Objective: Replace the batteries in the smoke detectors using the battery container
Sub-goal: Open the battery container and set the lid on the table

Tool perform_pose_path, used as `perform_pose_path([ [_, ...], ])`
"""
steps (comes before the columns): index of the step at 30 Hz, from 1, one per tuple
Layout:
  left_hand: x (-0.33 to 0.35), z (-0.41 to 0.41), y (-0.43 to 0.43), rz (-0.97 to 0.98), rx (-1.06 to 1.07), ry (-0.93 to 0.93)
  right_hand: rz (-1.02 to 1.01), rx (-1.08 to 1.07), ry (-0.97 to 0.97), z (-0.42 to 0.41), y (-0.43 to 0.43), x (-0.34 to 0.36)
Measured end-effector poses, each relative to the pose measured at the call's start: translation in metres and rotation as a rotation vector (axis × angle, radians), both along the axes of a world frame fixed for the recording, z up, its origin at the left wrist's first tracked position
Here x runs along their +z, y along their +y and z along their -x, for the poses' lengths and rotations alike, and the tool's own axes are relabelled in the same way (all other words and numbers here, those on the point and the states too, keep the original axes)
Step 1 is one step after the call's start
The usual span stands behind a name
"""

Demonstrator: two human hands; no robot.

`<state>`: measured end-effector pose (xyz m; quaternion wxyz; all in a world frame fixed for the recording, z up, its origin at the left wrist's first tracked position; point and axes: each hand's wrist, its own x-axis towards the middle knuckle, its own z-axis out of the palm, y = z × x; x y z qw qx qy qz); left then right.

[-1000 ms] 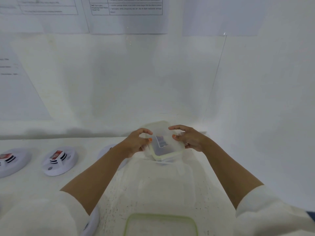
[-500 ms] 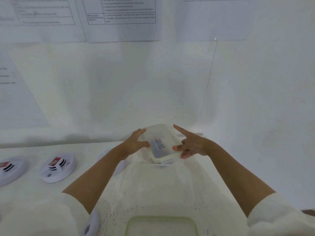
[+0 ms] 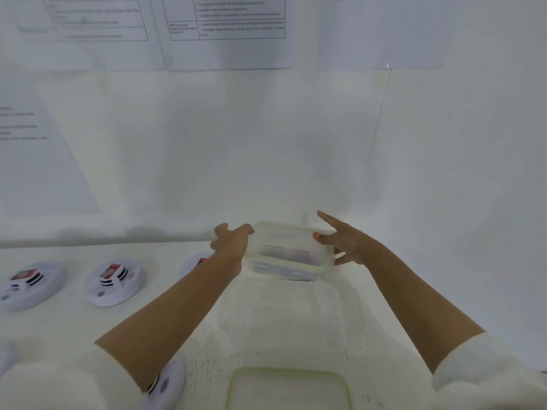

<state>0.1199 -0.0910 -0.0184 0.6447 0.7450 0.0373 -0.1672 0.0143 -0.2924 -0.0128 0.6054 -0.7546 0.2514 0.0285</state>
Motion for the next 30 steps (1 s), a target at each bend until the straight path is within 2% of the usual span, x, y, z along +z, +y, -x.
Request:
perform_pose_path([
  [3,-0.002,-0.007,0.005,0.011,-0.235,-0.019,-0.129,0.044,0.067,0.005,-0.006,0.008],
  [5,-0.003,-0.006,0.012,-0.008,-0.410,0.000,-0.113,0.052,0.060,0.006,-0.008,0.006],
  [7,-0.003,-0.003,0.020,-0.058,-0.560,-0.007,-0.078,0.041,-0.009,0.007,-0.007,0.001],
  [10,-0.001,-0.003,0.032,-0.115,-0.651,0.001,-0.087,0.027,-0.110,0.008,-0.004,-0.007],
  [13,0.002,-0.005,0.037,-0.171,-0.679,-0.025,-0.119,0.005,-0.124,0.006,-0.003,-0.012],
  [18,0.004,-0.010,0.037,-0.152,-0.617,0.009,-0.036,-0.007,-0.135,0.009,-0.002,-0.003],
  [22,0.015,-0.017,0.041,-0.152,-0.597,-0.037,-0.080,-0.028,-0.184,0.012,-0.002,0.007],
  [26,0.029,-0.011,0.044,0.009,-0.540,-0.182,-0.109,-0.069,-0.301,0.020,0.003,0.019],
  [30,0.044,-0.003,0.047,0.214,-0.445,-0.221,-0.245,-0.165,-0.424,0.030,0.007,0.033],
])
